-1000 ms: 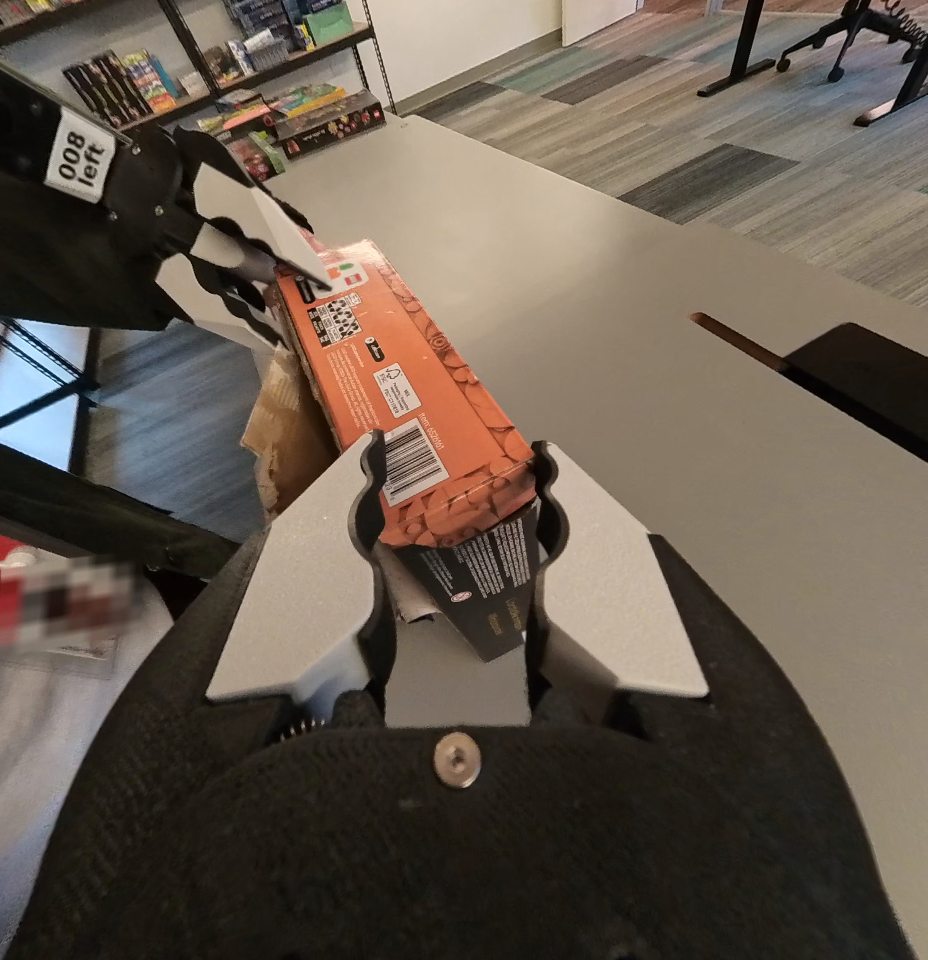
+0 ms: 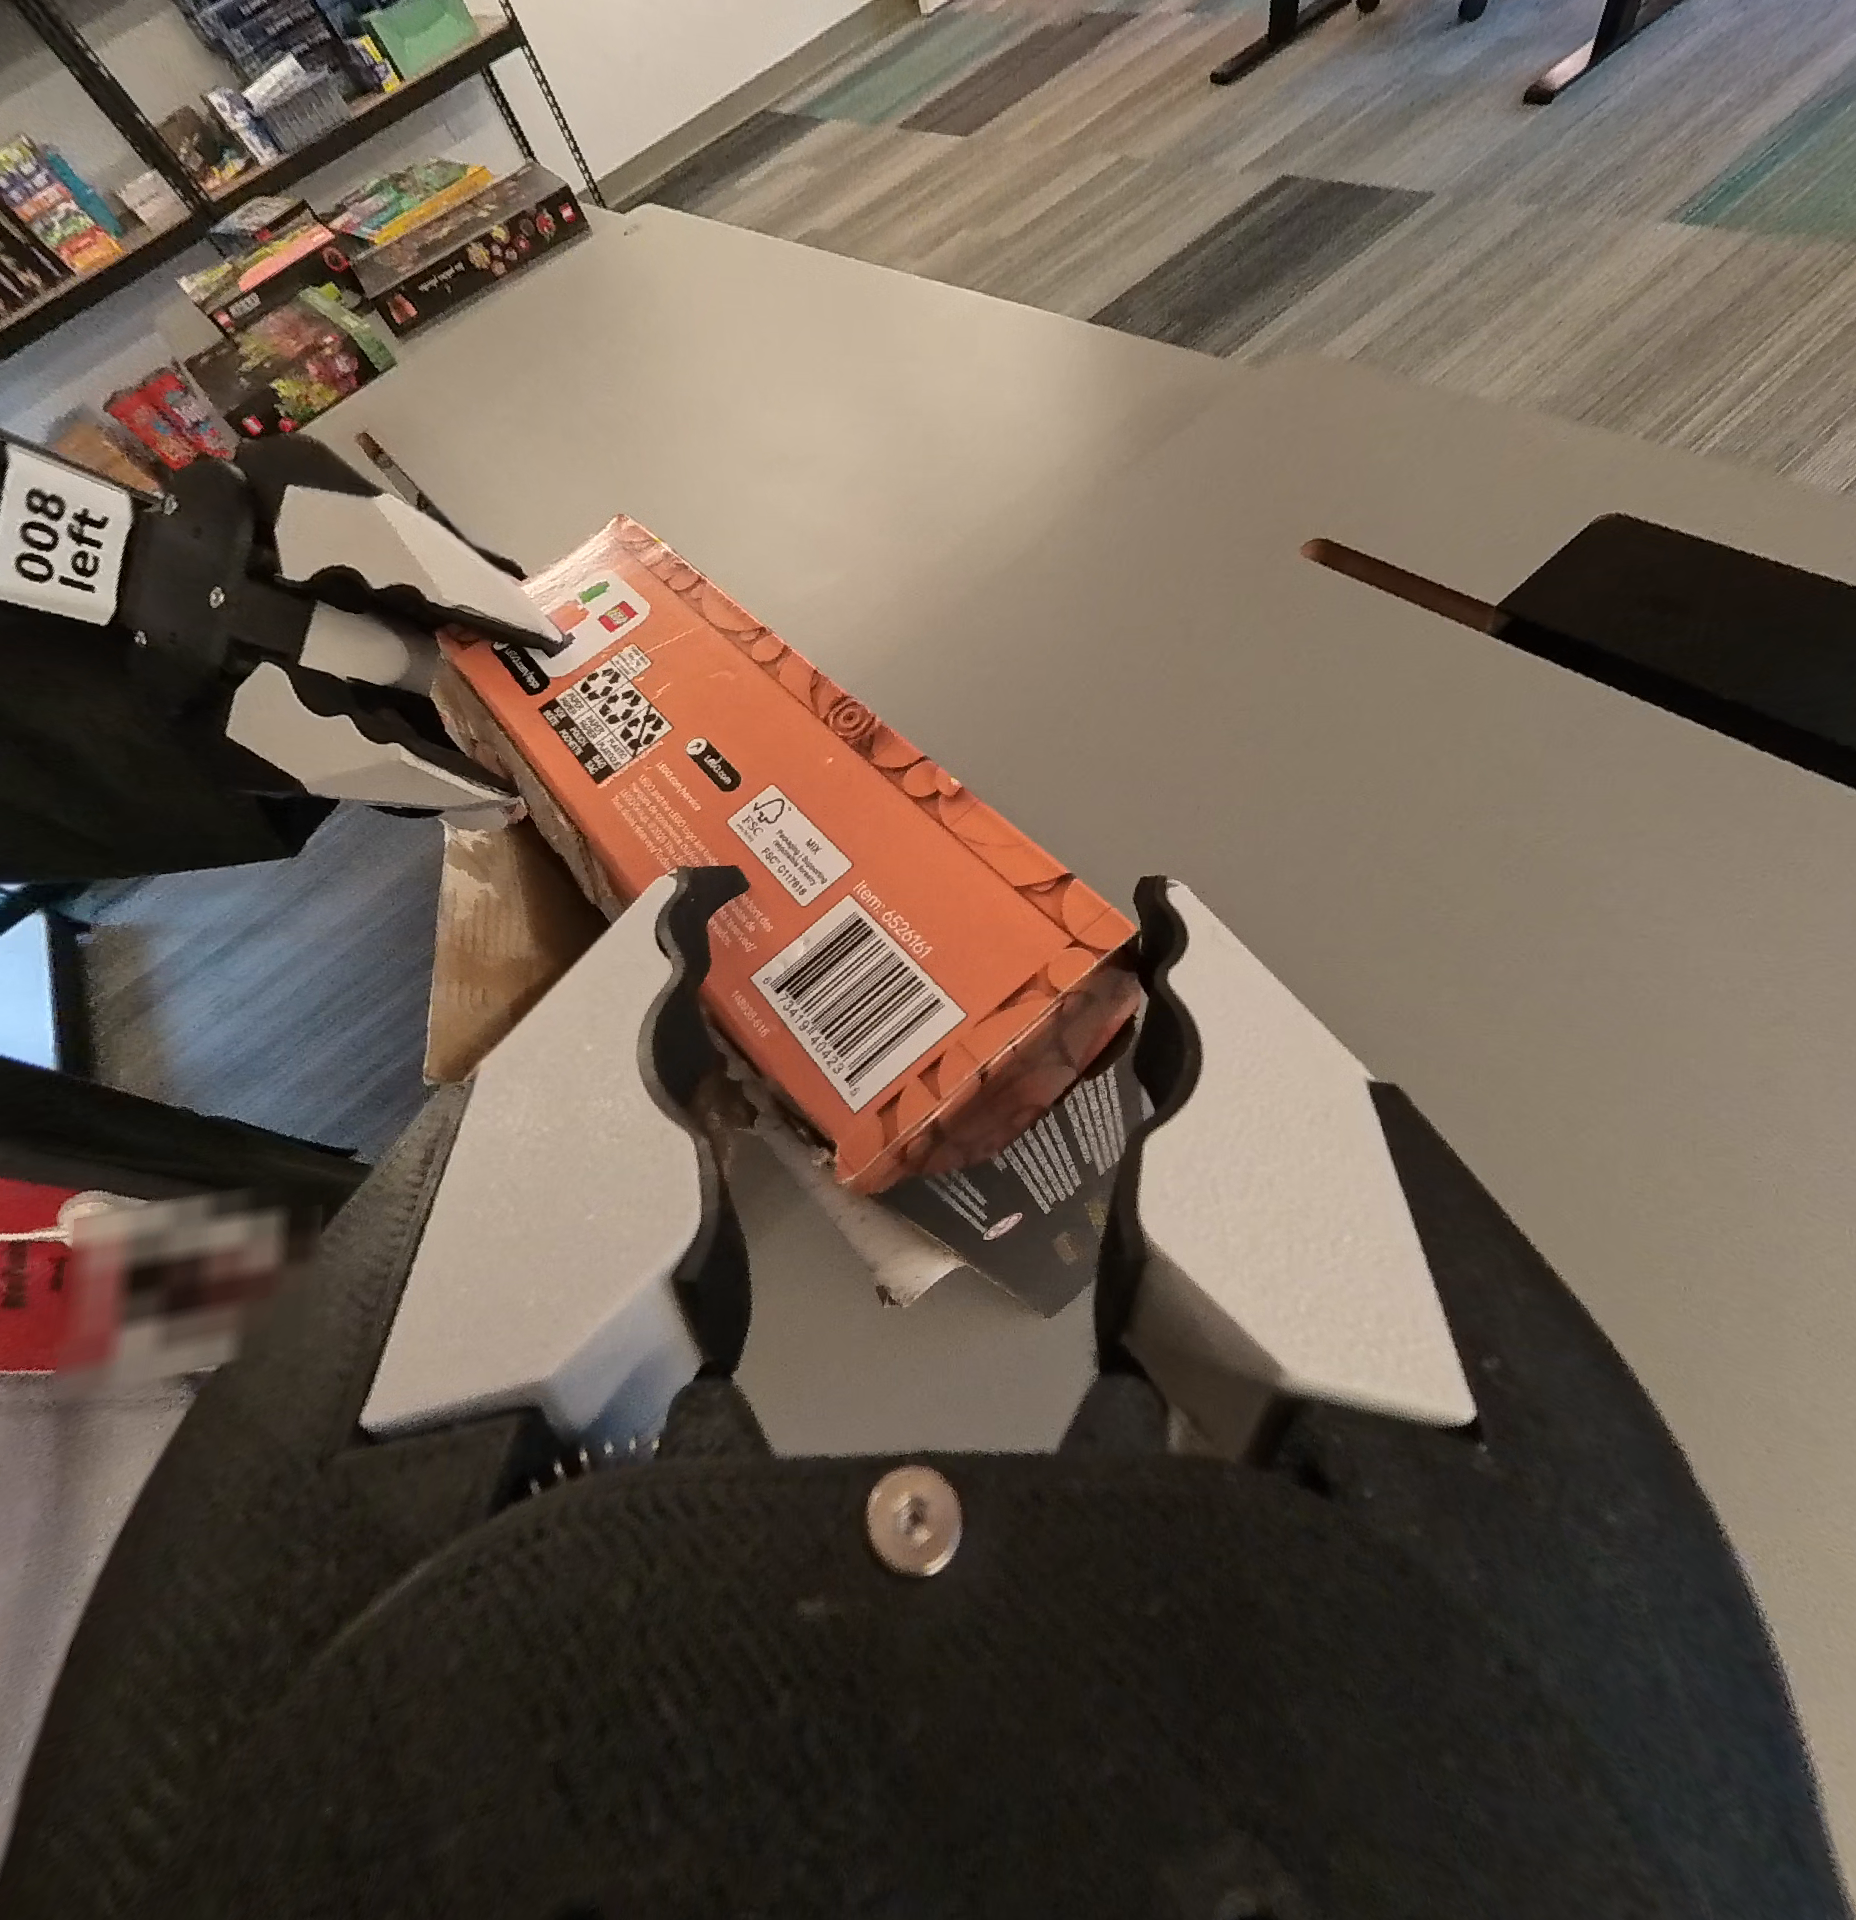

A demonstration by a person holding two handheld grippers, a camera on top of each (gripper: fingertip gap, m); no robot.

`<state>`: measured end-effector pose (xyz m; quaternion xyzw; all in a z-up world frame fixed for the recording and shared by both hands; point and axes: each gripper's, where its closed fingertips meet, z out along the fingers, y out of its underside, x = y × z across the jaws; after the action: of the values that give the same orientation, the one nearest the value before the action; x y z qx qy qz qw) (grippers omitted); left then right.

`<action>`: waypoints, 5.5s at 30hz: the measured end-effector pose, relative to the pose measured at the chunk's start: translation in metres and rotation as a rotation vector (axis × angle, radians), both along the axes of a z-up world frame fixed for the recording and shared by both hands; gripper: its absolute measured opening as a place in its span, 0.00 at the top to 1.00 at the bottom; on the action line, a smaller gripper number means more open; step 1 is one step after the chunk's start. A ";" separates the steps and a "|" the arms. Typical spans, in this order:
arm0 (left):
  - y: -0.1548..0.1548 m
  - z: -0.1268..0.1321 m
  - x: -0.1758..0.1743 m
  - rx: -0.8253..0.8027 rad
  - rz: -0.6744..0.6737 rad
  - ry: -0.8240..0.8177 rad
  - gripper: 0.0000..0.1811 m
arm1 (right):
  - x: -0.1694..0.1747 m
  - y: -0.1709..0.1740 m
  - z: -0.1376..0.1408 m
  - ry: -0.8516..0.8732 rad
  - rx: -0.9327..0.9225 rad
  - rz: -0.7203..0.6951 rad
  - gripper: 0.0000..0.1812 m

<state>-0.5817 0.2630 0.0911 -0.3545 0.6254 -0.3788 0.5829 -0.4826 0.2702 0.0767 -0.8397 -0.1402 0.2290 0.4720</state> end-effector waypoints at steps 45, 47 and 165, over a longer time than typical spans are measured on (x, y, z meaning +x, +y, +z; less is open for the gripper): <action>0.029 -0.033 0.028 0.014 -0.008 0.994 0.61 | 0.000 0.009 -0.007 0.155 -0.006 -0.004 0.53; 0.031 -0.034 0.029 0.024 0.007 0.974 0.61 | 0.000 0.010 -0.007 0.149 -0.010 -0.007 0.53; 0.018 -0.068 0.050 -0.005 -0.025 1.100 0.47 | -0.011 0.006 0.001 -0.286 0.221 0.088 0.51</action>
<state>-0.5318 0.2811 0.0227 -0.4942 0.8411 -0.1460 0.1647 -0.4935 0.2765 0.0772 -0.7998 -0.2669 0.1111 0.5261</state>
